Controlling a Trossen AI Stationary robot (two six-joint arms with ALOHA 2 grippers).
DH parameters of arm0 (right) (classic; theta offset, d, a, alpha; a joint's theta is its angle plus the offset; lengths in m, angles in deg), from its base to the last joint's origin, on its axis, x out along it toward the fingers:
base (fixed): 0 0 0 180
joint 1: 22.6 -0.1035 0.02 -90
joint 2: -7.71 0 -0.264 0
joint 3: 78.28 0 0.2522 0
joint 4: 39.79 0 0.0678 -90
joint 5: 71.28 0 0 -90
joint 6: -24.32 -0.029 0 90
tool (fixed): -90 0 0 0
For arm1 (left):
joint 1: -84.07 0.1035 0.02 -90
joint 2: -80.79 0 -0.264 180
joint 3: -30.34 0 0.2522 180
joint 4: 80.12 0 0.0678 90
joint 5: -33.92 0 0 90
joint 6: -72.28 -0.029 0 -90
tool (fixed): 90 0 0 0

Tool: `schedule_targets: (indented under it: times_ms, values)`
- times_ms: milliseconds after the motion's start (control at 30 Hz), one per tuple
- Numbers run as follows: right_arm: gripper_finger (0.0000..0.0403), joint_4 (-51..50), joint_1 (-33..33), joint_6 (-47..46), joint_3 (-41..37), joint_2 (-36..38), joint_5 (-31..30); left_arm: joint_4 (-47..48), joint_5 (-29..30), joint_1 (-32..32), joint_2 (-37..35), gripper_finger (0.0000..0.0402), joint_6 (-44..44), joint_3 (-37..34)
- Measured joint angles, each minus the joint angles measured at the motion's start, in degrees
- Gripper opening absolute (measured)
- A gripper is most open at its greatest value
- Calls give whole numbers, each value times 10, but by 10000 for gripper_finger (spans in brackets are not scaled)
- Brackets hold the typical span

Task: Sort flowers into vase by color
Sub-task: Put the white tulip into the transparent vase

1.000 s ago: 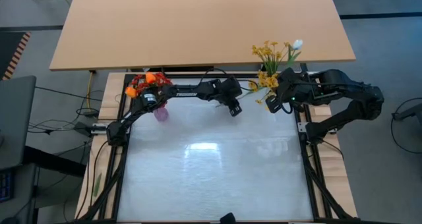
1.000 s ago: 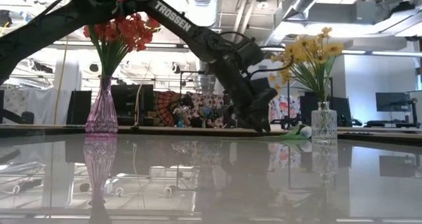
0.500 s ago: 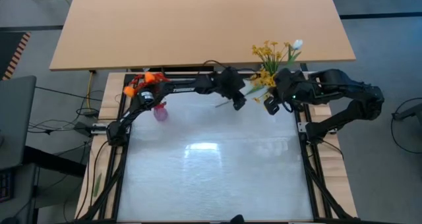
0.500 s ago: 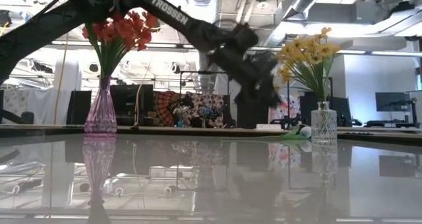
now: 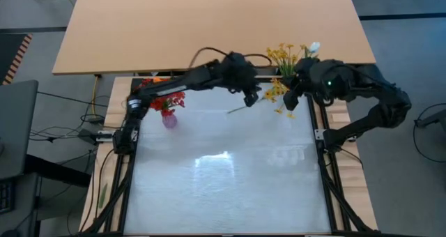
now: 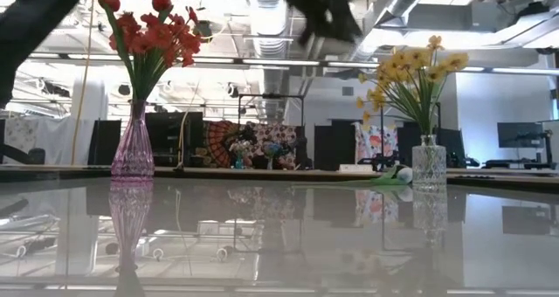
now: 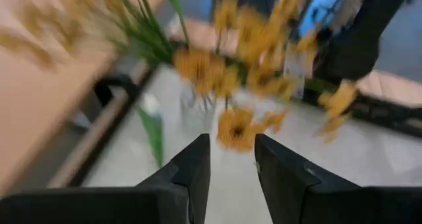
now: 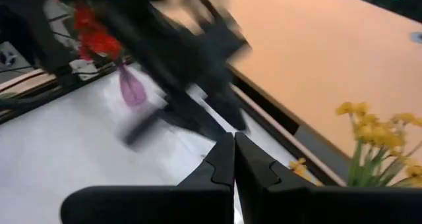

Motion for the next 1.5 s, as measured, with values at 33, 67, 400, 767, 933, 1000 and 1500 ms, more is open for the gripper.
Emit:
schedule_targets:
  times_ms: [33, 67, 400, 767, 933, 1000, 1500]
  values:
    - [31, 0, 9, 5, 0, 0, 0, 3, 15, -4, -18, 106, -6, 0]
    - [31, 0, 18, 10, 0, 0, 0, 16, 31, -8, -40, 106, -14, 0]
    - [31, 32, 178, 187, 2, -122, 118, 145, 123, -26, -244, 106, -95, 1]
    - [52, 26, 324, 427, 0, -406, 315, 312, 221, -20, -405, 106, -39, -5]
    - [102, -26, 341, 533, 0, -503, 306, 360, 279, -28, -441, 106, 19, -5]
    - [128, -28, 345, 542, 0, -534, 303, 362, 289, -31, -450, 106, 35, -5]
    - [194, -41, 338, 574, 2, -610, 253, 412, 304, -37, -440, 106, 73, -6]
